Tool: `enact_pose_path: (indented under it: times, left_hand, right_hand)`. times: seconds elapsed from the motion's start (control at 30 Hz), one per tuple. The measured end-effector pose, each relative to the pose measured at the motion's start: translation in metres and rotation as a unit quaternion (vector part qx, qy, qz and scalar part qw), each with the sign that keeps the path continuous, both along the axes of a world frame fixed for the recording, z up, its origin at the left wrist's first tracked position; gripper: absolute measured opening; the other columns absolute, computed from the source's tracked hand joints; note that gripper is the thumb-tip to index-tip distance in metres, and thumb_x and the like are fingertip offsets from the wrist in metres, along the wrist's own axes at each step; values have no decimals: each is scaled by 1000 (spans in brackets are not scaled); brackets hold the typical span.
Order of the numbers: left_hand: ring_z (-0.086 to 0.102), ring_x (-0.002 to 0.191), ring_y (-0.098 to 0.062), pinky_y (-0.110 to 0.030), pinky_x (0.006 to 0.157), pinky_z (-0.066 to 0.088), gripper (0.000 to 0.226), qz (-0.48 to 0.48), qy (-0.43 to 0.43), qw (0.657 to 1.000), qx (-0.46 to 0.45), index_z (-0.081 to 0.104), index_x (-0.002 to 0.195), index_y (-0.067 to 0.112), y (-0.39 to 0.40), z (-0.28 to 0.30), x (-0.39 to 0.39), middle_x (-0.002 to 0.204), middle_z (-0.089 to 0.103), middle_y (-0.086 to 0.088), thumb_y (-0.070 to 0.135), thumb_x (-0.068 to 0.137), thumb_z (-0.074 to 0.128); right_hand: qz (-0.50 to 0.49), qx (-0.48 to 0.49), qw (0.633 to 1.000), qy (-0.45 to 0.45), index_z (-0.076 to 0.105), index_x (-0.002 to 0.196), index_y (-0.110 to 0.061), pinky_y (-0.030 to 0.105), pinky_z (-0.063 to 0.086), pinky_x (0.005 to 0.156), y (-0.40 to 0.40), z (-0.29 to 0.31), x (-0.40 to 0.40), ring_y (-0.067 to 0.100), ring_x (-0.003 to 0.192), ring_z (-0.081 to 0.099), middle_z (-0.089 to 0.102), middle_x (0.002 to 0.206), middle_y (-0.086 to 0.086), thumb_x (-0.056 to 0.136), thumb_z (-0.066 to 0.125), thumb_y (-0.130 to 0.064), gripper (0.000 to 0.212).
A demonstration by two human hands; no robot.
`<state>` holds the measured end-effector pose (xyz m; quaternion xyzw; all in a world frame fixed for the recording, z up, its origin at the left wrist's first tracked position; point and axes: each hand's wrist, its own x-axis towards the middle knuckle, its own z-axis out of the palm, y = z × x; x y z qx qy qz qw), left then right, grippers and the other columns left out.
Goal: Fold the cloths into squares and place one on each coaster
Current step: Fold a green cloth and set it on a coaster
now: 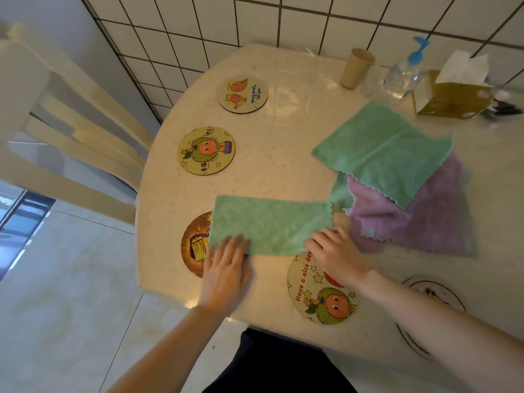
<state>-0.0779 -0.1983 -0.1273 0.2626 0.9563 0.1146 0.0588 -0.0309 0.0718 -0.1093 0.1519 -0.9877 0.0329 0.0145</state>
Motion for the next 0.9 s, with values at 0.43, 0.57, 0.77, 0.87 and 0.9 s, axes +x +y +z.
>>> enact_pose_path:
  times: [0.43, 0.57, 0.77, 0.87, 0.9]
  left_hand:
    - [46, 132, -28, -48, 105, 41, 47, -270, -31, 962, 24, 55, 132, 24, 16, -19, 26, 141, 52, 2, 30, 86, 55]
    - [31, 141, -25, -47, 111, 35, 50, -344, -17, 938, -26, 45, 140, 26, -18, -24, 27, 149, 41, 2, 41, 93, 42]
    - [28, 143, -21, -46, 114, 27, 56, -331, -38, 942, -51, 38, 145, 27, -30, -19, 35, 152, 36, 3, 47, 93, 42]
    - [22, 143, -9, -34, 119, 14, 50, -223, -181, 955, 80, 35, 146, 31, -29, -6, 31, 151, 35, 10, 38, 97, 41]
    - [23, 141, -2, -28, 119, 15, 48, -161, -244, 947, 130, 37, 145, 33, -27, -1, 30, 149, 38, 13, 30, 98, 44]
  right_hand:
    - [130, -186, 971, -76, 62, 114, -9, 19, 49, 83, -27, 34, 38, 12, 94, 61, 67, 104, 3, 85, 61, -7, 29]
    - [194, -27, 978, -65, 55, 129, -7, 33, 42, 103, -9, 8, 27, 24, 122, 54, 57, 131, 10, 71, 46, 10, 61]
    - [306, 57, 941, -132, 52, 134, -13, 36, 38, 107, -9, -4, 18, 20, 129, 48, 51, 140, 6, 76, 33, -3, 62]
    - [299, 53, 938, -169, 41, 141, -15, 36, 36, 109, -4, -10, 13, 17, 132, 43, 45, 144, 2, 73, 54, -15, 69]
    - [288, 34, 940, -179, 38, 142, -17, 34, 35, 110, -3, -12, 11, 14, 131, 42, 46, 143, -1, 75, 60, -22, 71]
